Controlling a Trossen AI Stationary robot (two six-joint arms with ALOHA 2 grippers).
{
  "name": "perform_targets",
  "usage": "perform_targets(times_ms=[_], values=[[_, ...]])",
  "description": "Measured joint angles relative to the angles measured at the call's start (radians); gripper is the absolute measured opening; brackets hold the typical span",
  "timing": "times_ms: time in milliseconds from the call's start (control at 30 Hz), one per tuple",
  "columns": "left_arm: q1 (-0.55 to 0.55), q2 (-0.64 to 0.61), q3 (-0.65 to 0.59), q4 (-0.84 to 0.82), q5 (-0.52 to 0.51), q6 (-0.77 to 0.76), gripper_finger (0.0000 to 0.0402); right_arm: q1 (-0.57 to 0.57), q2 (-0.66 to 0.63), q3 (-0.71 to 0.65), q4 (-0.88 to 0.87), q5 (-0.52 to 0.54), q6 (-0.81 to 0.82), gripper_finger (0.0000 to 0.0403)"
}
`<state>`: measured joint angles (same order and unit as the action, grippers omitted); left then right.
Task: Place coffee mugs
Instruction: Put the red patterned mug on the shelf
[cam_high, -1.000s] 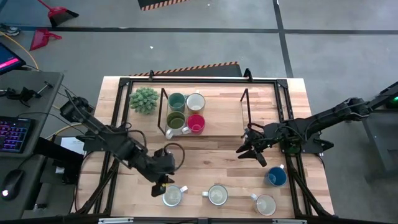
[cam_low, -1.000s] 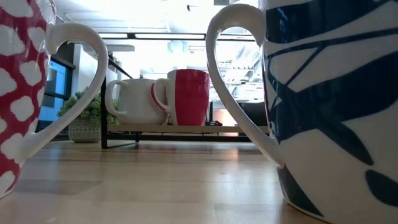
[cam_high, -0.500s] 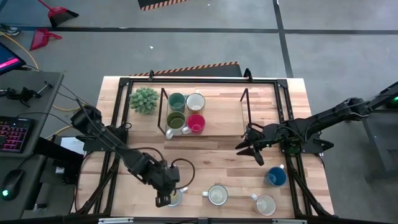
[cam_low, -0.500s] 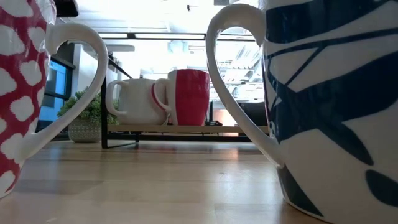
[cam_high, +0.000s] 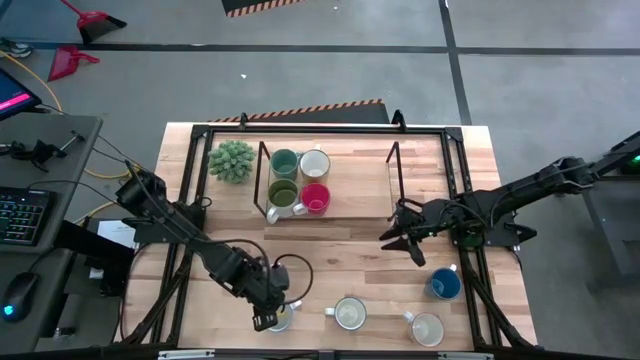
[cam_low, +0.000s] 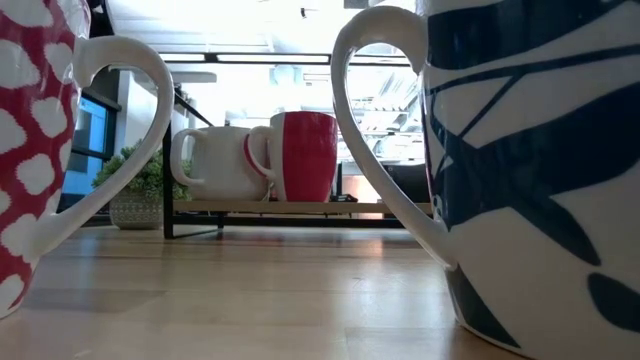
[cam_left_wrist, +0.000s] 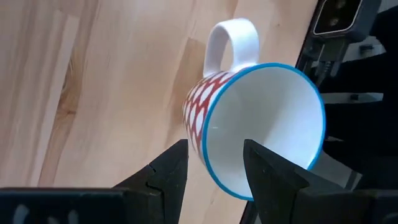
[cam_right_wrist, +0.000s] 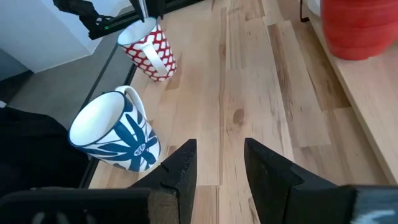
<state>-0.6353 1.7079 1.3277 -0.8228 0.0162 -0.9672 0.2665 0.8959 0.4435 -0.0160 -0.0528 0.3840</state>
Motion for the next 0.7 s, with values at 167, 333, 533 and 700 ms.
perform_targets(times_ms=[167, 333, 533, 700], values=[[0.000, 0.029, 0.000, -0.004, -0.002, 0.000, 0.0145, 0.000, 0.000, 0.000, -0.004, 0.000, 0.000, 0.0114], [0.000, 0.074, 0.000, -0.001, -0.002, 0.008, 0.0145, 0.000, 0.000, 0.000, -0.003, 0.000, 0.000, 0.0114], [0.000, 0.117, 0.000, 0.012, -0.001, 0.001, 0.0145, 0.000, 0.000, 0.000, -0.003, 0.000, 0.000, 0.0114], [0.000, 0.151, 0.000, 0.019, 0.004, 0.000, 0.0145, 0.000, 0.000, 0.000, -0.005, 0.000, 0.000, 0.0114]])
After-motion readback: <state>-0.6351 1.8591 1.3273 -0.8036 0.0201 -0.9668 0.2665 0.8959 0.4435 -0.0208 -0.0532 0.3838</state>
